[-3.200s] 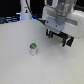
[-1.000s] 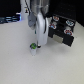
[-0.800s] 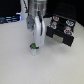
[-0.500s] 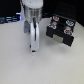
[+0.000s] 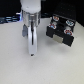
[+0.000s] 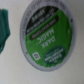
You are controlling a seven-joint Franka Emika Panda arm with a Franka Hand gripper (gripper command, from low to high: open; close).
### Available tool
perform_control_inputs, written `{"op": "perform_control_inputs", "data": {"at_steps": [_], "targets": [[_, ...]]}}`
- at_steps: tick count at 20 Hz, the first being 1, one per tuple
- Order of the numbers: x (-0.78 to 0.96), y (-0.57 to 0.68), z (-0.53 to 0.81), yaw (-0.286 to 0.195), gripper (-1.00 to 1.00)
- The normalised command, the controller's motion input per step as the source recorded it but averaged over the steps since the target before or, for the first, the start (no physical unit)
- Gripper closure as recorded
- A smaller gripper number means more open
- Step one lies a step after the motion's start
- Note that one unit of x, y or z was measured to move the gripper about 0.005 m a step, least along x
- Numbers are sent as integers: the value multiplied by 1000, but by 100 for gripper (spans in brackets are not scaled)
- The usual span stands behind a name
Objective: Open the kcup holder, insert the kcup into the holder, and close the kcup holder
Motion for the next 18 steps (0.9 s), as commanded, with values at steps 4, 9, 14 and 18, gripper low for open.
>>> {"op": "perform_control_inputs", "data": {"at_steps": [4,9,14,18], "targets": [[75,-8,-15,-64,100],[31,0,4,-56,100],[41,10,60,-65,100],[66,124,409,-41,100]]}}
